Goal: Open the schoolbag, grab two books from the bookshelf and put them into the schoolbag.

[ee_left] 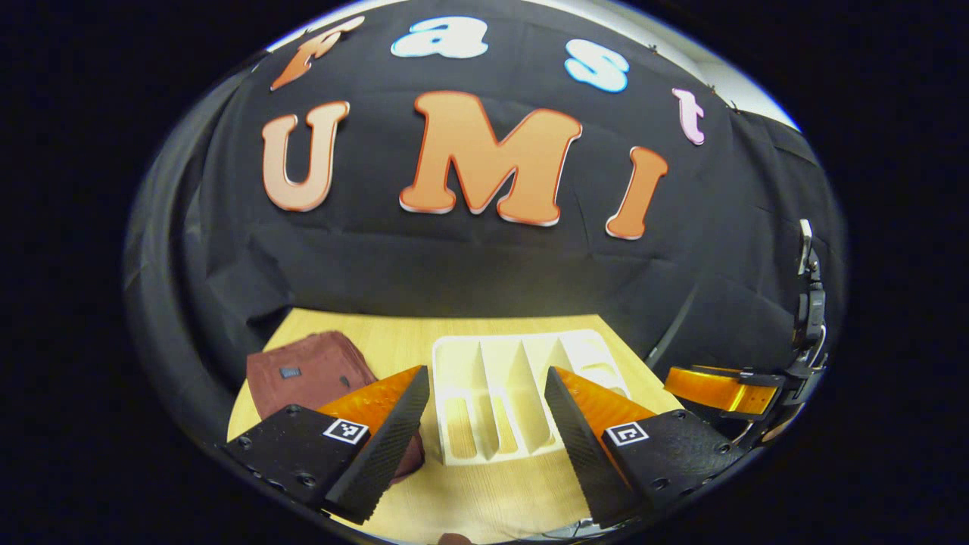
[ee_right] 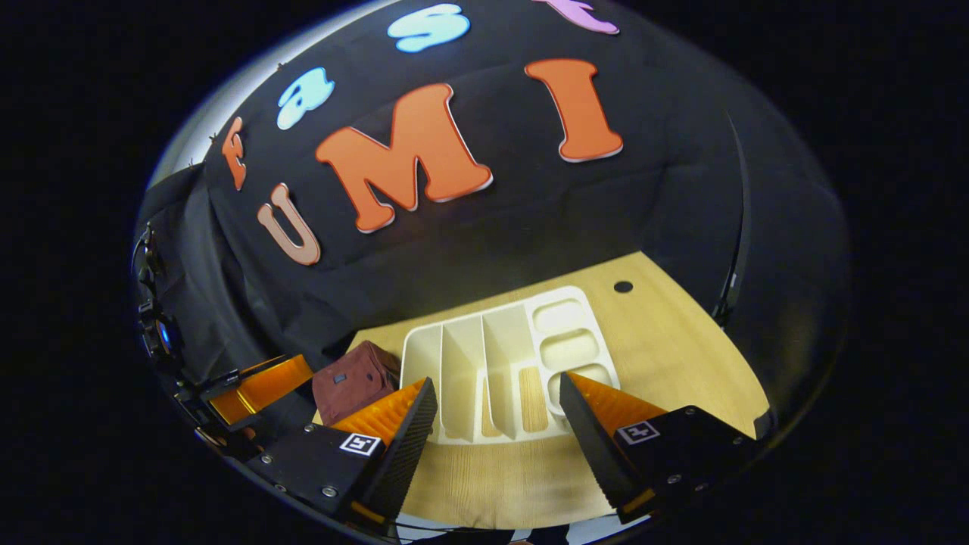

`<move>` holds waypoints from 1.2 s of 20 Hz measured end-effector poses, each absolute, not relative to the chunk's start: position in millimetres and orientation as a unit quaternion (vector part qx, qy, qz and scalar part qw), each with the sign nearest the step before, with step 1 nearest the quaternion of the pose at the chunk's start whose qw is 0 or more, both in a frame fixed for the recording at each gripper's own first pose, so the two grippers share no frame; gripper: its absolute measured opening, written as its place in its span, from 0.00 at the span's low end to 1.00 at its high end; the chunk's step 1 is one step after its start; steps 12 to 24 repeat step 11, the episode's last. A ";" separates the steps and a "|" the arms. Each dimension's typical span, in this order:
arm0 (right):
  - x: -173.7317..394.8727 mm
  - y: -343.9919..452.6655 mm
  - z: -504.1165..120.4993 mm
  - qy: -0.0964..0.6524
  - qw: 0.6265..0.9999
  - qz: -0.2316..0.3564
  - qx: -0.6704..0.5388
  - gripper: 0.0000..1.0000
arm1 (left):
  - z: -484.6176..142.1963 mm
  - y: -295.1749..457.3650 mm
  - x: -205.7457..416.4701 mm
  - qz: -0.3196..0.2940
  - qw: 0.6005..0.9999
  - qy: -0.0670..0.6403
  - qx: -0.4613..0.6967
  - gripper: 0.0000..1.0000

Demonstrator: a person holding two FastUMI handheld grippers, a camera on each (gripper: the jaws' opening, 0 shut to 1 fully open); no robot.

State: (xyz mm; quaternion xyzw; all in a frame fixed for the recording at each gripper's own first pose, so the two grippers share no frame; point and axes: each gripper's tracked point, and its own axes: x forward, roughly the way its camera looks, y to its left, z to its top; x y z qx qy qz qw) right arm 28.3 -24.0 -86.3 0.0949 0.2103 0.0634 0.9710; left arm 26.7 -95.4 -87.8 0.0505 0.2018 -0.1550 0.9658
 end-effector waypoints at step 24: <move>20.9 -39.6 -56.5 0.063 0.997 0.038 -0.039 0.97 | -71.7 -90.6 25.8 -0.123 0.985 0.122 0.029 0.98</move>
